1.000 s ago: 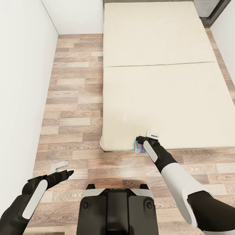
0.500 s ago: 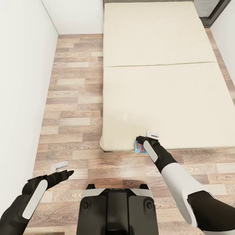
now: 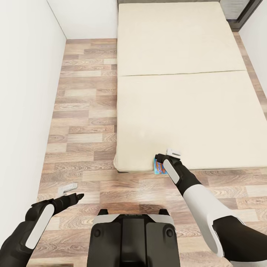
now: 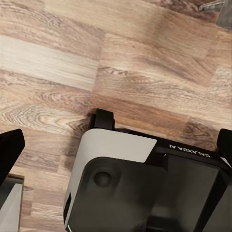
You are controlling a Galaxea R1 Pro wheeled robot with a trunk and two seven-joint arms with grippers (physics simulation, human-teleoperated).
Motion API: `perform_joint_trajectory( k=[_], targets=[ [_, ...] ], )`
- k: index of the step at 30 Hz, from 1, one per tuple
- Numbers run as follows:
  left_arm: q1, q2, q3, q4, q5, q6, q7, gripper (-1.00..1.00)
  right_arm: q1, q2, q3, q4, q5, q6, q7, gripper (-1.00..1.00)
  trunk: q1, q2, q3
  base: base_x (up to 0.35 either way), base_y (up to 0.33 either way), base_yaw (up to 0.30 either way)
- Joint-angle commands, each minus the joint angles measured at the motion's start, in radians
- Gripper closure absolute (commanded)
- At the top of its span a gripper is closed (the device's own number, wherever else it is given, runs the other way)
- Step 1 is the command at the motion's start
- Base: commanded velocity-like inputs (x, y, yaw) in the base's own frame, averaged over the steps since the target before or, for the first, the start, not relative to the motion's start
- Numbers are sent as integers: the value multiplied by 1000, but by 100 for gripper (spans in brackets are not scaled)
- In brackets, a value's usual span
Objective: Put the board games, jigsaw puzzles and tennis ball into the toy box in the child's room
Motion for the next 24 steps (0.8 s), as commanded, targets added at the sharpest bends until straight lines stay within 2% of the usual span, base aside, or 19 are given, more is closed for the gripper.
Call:
perform_joint_trajectory(
  k=[1, 24],
  targets=[
    [0, 0, 0, -2, 11, 4, 9, -100, -1, -2, 4, 40, 1, 5, -12, -100, 1, -1, -1, 0, 0, 0],
    [0, 0, -1, -2, 11, 4, 9, -100, -5, -3, -2, -15, 0, 18, -14, -100, 1, -1, -1, 0, 0, 0]
  ],
)
